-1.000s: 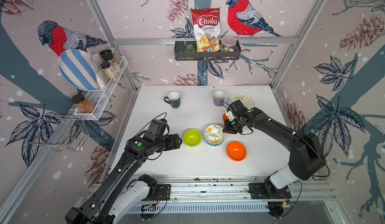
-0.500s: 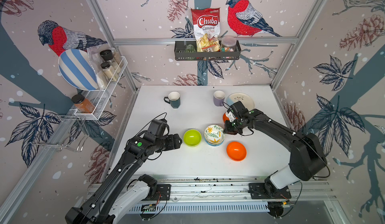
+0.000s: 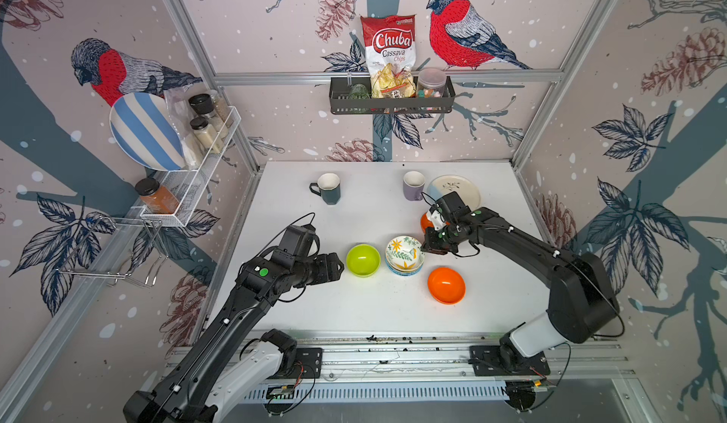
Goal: Stack the bowls
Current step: Place the bowl on the bowl.
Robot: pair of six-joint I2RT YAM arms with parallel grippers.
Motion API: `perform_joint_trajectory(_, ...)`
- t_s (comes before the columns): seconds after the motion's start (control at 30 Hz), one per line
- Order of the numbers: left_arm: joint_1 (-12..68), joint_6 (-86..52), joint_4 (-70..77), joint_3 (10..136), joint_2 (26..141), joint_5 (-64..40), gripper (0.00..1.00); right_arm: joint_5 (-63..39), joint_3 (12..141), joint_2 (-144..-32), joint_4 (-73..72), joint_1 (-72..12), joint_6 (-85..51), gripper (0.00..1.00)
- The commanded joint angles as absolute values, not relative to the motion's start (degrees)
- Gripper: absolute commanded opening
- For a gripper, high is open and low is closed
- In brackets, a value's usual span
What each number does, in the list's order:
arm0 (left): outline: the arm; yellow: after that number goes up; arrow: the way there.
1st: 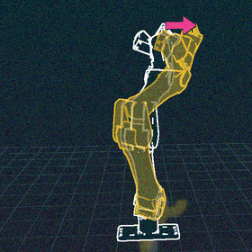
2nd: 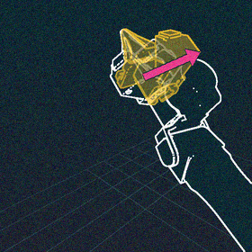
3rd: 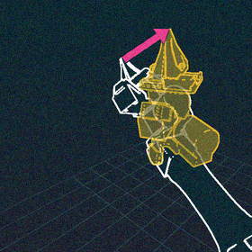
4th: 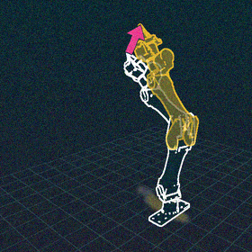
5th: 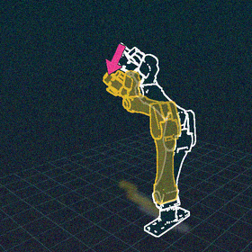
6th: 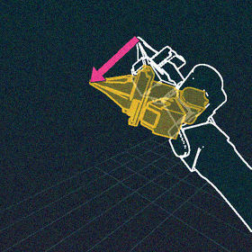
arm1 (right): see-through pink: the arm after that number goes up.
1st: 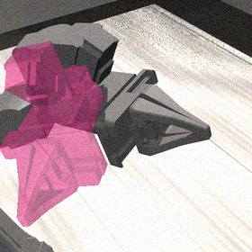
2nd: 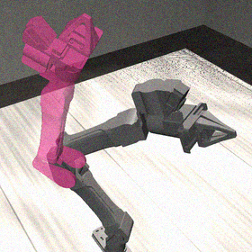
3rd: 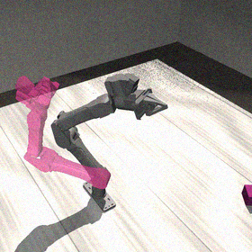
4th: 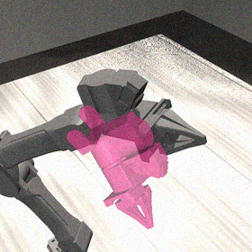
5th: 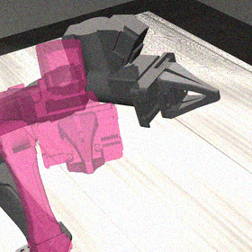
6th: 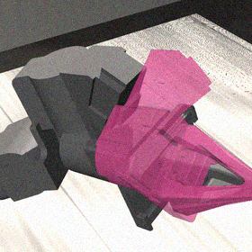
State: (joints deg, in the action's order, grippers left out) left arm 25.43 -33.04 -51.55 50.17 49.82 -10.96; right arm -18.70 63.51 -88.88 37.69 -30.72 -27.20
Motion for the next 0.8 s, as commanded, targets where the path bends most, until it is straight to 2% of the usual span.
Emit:
perform_joint_trajectory(0.0, 25.31, -32.61, -50.51, 50.11, 49.86, -11.38, 0.84, -19.25, 63.23, -88.55, 36.83, -30.72, -27.60, 0.12)
perform_joint_trajectory(0.77, 25.32, -32.51, -50.29, 50.06, 50.61, -11.76, 0.84, -18.54, 62.43, -88.70, 37.10, -30.96, -27.29, 0.11)
